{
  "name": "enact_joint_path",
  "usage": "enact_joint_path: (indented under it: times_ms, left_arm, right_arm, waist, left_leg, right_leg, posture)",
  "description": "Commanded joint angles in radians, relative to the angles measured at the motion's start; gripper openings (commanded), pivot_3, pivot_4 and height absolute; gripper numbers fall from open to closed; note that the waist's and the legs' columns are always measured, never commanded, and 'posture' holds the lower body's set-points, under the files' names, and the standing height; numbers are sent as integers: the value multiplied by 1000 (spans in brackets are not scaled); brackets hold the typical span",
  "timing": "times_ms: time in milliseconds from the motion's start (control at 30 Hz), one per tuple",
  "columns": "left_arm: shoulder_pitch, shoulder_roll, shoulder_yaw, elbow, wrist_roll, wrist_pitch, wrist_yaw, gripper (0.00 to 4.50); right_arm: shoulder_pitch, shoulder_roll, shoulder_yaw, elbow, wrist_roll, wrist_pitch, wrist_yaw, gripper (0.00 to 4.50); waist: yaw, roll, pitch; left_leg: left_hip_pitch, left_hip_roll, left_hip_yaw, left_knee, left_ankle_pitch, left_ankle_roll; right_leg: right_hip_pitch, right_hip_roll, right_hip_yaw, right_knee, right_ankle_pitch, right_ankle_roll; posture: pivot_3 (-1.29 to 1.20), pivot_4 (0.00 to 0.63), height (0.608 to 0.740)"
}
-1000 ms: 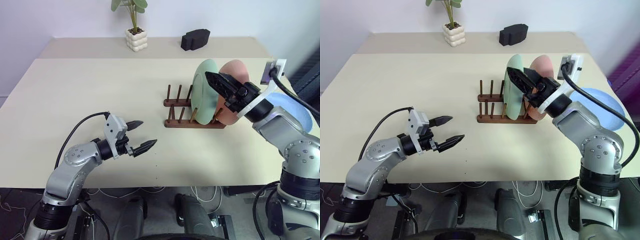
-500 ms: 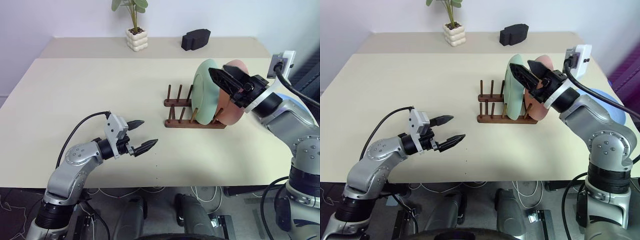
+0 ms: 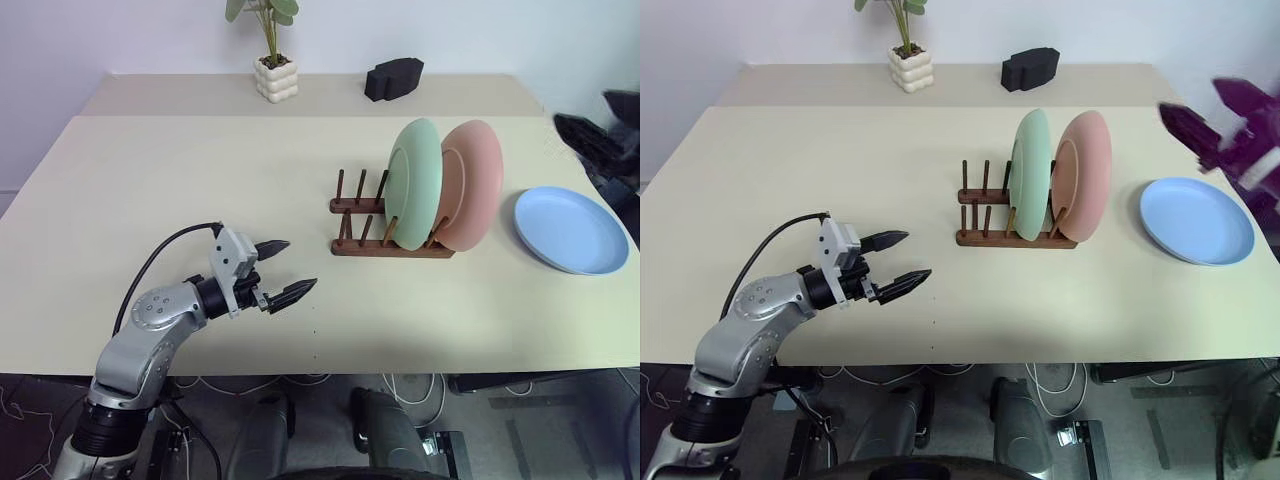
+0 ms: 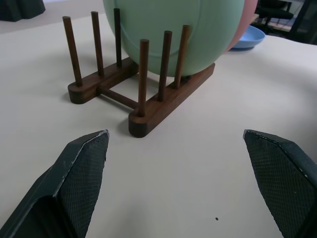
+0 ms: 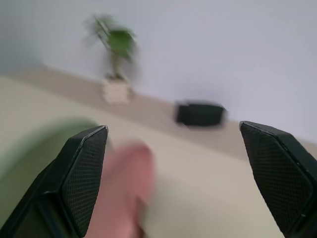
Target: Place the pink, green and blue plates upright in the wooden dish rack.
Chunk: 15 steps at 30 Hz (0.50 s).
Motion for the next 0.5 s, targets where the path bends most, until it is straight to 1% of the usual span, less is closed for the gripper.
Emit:
enact_joint_path:
  times_ms: [33, 133, 233, 300, 433, 500]
  left_arm:
    - [-14, -1, -12, -12, -1, -21, -12, 4500]
    - [-18, -1, -17, -2, 3, -24, -16, 4500]
    - [-29, -3, -22, 8, 6, -26, -20, 4500]
    - [-33, -3, -23, 12, 7, -27, -21, 4500]
    - [-34, -1, -22, 11, 7, -27, -19, 4500]
    - [-26, 2, -18, 6, 9, -28, -14, 4500]
  right_arm:
    - [51, -35, -31, 66, -85, -74, 77, 4268]
    - [165, -47, 13, 106, -185, -116, 137, 4268]
    - [239, -29, 120, 142, -336, -198, 116, 4268]
    - [229, -1, 167, 182, -396, -236, 85, 4268]
    - [193, 49, 215, 256, -449, -280, 68, 4268]
    - [164, 73, 261, 306, -504, -311, 39, 4268]
  waist:
    - [-2, 1, 0]
    - [-3, 3, -1]
    - [-4, 2, -1]
    - [-6, 2, -1]
    - [-5, 4, -1]
    - [-5, 4, -1]
  left_leg:
    - [0, 0, 0, 0, 0, 0]
    - [1, 0, 1, 0, 0, 0]
    - [1, 0, 1, 0, 0, 0]
    - [2, 0, 2, 1, 0, 0]
    - [2, 0, 3, 1, 0, 0]
    - [2, 0, 3, 1, 0, 0]
  right_leg:
    - [0, 0, 0, 0, 0, 0]
    - [0, 0, 1, 1, 0, 0]
    - [0, 0, 1, 1, 0, 0]
    - [0, 0, 2, 1, 0, 0]
    - [0, 0, 2, 2, 0, 0]
    - [0, 0, 3, 2, 0, 0]
  posture:
    - [0, 150, 736]
    - [0, 150, 736]
    - [0, 150, 736]
    - [0, 150, 736]
    - [0, 150, 736]
    - [0, 150, 736]
